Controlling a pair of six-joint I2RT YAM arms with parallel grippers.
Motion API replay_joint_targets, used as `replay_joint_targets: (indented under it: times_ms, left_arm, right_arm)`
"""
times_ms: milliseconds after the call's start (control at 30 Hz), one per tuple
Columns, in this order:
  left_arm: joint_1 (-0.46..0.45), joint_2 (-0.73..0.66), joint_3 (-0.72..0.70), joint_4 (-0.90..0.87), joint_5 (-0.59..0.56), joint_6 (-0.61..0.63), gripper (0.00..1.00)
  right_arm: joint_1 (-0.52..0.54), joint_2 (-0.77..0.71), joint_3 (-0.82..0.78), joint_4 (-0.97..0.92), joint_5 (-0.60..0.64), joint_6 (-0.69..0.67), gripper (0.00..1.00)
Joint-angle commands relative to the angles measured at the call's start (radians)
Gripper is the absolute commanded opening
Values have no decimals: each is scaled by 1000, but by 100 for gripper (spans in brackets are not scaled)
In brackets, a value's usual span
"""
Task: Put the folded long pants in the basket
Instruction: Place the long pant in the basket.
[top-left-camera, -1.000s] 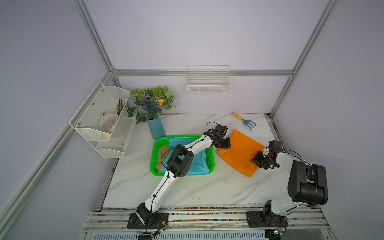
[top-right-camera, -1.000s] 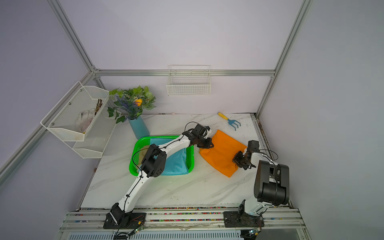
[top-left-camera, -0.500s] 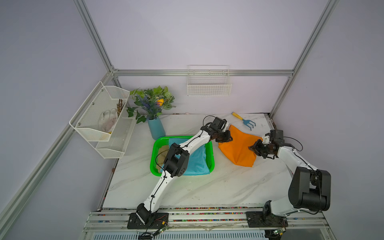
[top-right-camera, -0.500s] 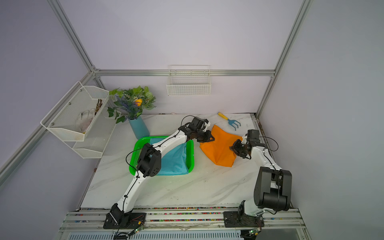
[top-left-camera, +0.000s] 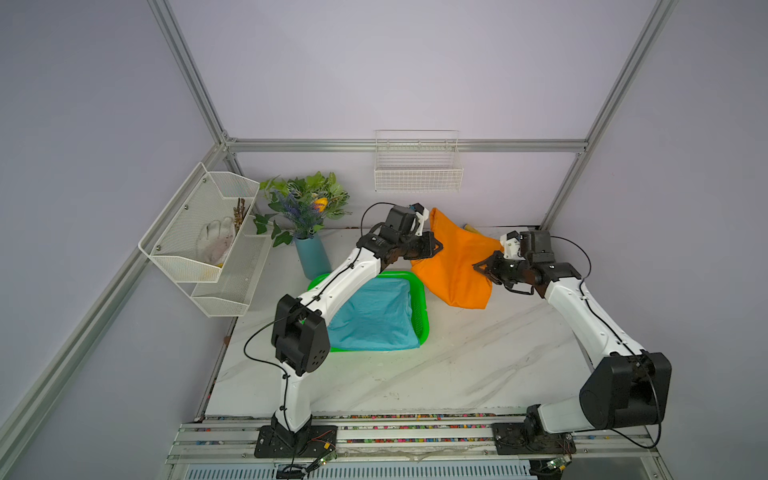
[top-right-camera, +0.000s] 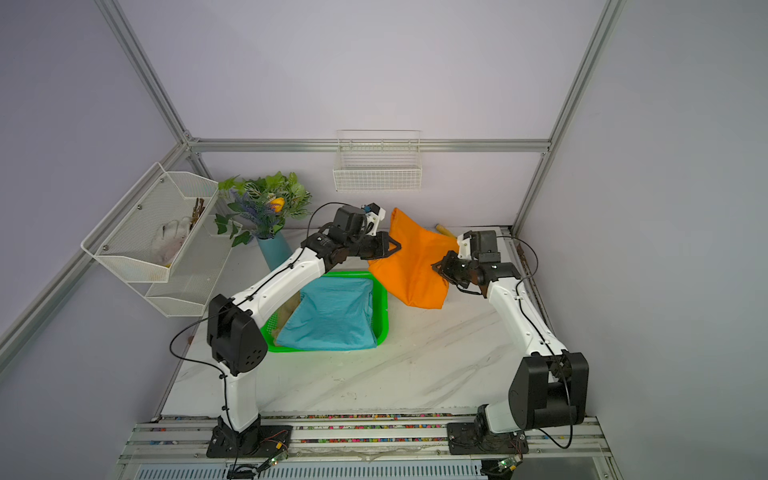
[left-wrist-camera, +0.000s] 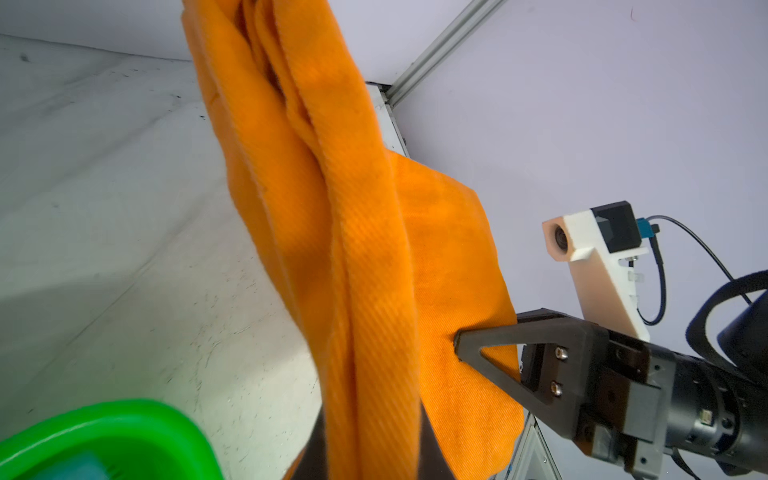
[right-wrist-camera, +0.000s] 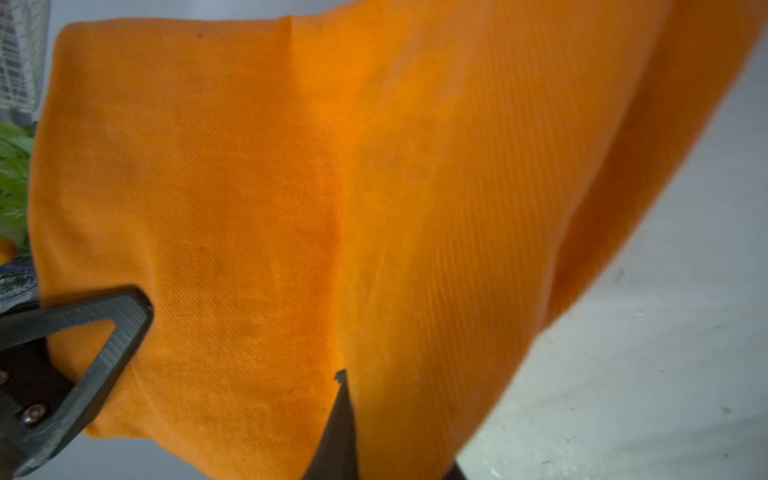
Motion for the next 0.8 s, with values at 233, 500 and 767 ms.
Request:
replay_joint_targets:
  times_ms: [233, 500, 767]
  left_arm:
    - [81, -569, -475, 22, -181, 61, 0]
    - [148, -848, -748, -98, -322, 45, 0]
    - [264, -859, -962, -62, -318, 57, 0]
  right_arm:
    - [298, 125, 169, 71, 27, 93, 0]
    - [446, 199, 205, 83, 55, 132, 0]
    - [471, 202, -12, 269, 82, 245, 0]
